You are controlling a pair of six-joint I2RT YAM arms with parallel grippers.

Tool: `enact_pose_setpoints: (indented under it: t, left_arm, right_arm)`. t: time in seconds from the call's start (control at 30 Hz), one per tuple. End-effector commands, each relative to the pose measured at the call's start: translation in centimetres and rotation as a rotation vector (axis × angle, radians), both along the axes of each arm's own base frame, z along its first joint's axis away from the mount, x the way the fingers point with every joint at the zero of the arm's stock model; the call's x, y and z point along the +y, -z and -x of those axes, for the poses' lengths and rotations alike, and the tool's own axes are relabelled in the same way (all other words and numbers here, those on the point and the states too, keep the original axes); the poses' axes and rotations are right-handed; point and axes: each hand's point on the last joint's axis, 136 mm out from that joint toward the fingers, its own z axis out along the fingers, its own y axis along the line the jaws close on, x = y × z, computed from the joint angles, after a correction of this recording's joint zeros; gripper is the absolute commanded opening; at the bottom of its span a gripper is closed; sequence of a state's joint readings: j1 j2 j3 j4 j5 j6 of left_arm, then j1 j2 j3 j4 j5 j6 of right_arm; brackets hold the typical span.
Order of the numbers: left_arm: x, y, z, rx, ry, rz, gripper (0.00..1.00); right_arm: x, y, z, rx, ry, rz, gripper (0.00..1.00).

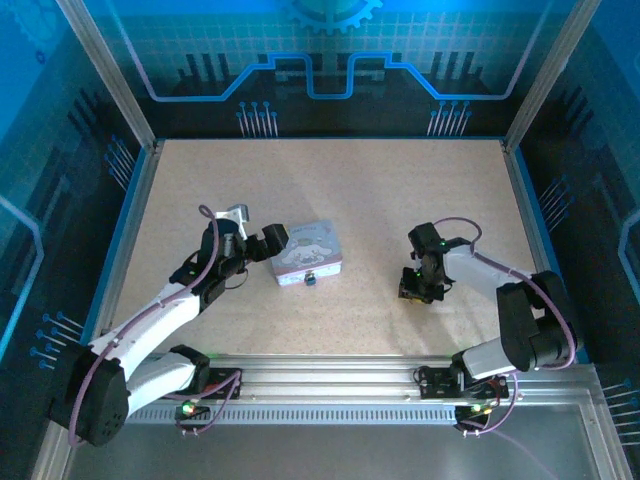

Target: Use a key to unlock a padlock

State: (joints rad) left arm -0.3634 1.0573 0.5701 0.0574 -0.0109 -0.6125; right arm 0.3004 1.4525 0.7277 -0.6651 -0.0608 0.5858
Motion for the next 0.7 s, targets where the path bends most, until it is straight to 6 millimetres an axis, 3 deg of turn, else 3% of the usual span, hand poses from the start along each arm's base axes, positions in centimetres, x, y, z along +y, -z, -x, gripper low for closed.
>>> enact_pose_setpoints:
  t: [0.0,0.4,0.67]
  left_arm:
    - [0.0,-0.6,0.0,-0.021,-0.012,0.01,0.99]
    - [0.3,-0.7,0.1,-0.024,-0.016,-0.004,0.99]
    - [-0.1,-1.5,0.0,-0.038,-0.001,0.018,0.99]
  right_arm:
    - [0.2,0.6,0.7,0.024,0.0,0.003,0.26]
    - [0.3,0.3,0.7,0.014,-0.022,0.011,0.02]
    - [2.1,-3.3,-1.5,-0.123,-0.05,-0.073,0.0]
